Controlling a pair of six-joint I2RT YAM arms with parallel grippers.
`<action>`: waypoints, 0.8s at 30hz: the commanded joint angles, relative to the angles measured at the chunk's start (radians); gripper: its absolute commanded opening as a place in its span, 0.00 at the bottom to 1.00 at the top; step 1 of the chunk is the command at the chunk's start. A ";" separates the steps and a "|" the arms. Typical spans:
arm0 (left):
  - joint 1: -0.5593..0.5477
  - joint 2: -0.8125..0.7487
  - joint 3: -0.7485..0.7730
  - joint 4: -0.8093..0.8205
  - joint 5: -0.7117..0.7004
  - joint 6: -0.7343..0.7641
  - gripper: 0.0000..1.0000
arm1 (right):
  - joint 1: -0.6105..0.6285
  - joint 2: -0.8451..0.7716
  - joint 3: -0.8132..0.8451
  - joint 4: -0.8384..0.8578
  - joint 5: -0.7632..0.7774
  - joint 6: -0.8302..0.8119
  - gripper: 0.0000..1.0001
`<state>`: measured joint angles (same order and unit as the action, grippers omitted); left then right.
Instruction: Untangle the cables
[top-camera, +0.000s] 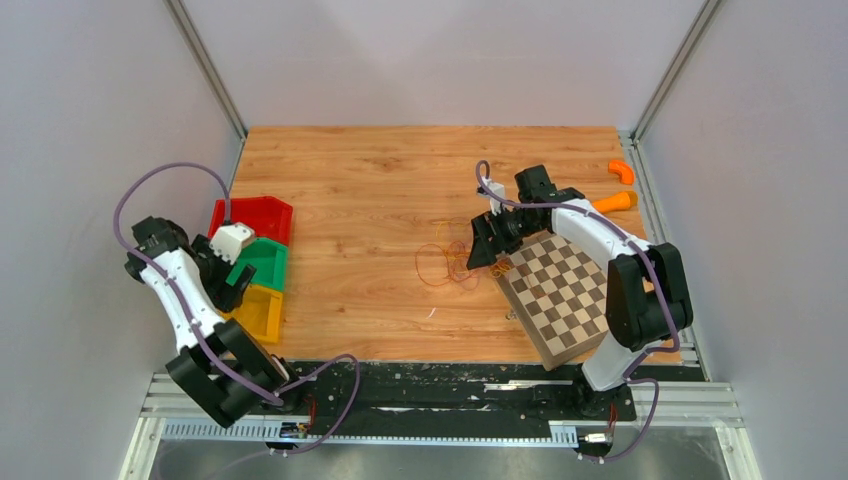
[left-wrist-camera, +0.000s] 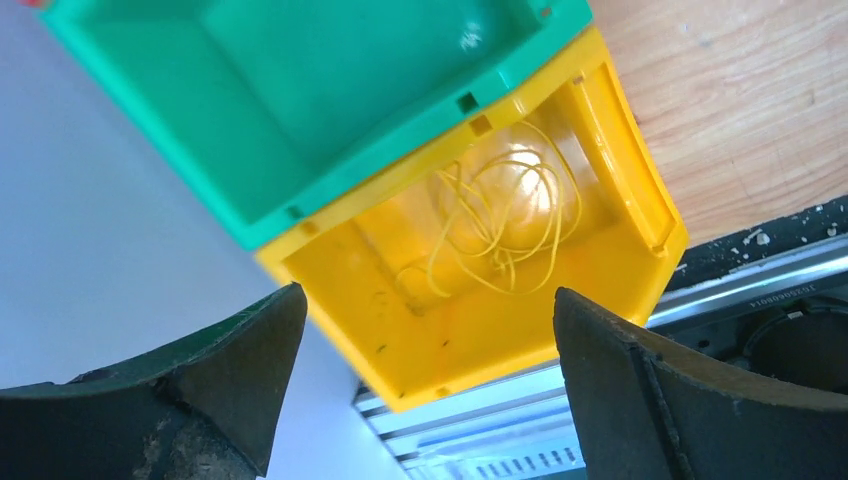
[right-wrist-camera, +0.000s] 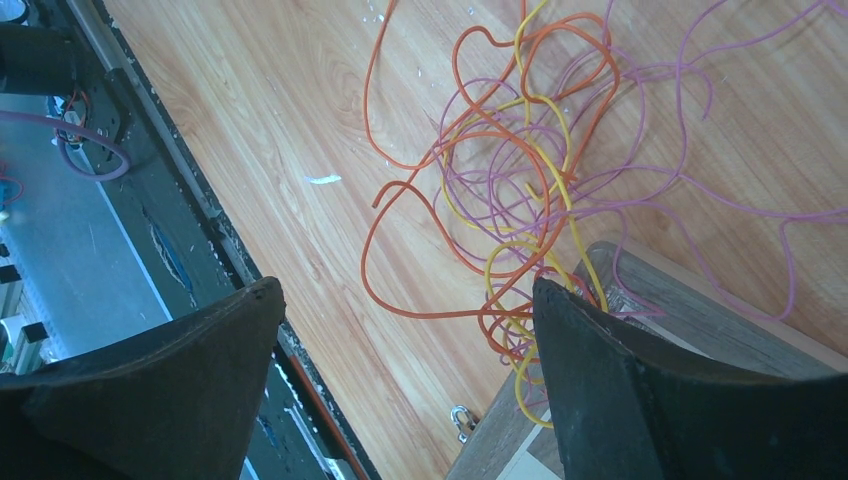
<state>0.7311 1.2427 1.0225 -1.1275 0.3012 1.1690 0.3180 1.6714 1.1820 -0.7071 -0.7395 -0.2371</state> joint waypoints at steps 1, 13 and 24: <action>-0.053 -0.093 0.126 -0.093 0.082 -0.040 1.00 | 0.005 -0.020 0.052 0.003 -0.005 0.001 0.92; -0.745 0.039 0.292 0.154 0.188 -0.634 1.00 | 0.018 0.077 0.145 -0.003 0.142 0.035 0.92; -1.136 0.470 0.349 0.562 0.433 -0.998 0.91 | 0.011 0.153 0.121 -0.017 0.238 -0.034 0.82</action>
<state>-0.3511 1.6432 1.3144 -0.7517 0.5926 0.3573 0.3309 1.8095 1.3079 -0.7238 -0.5293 -0.2371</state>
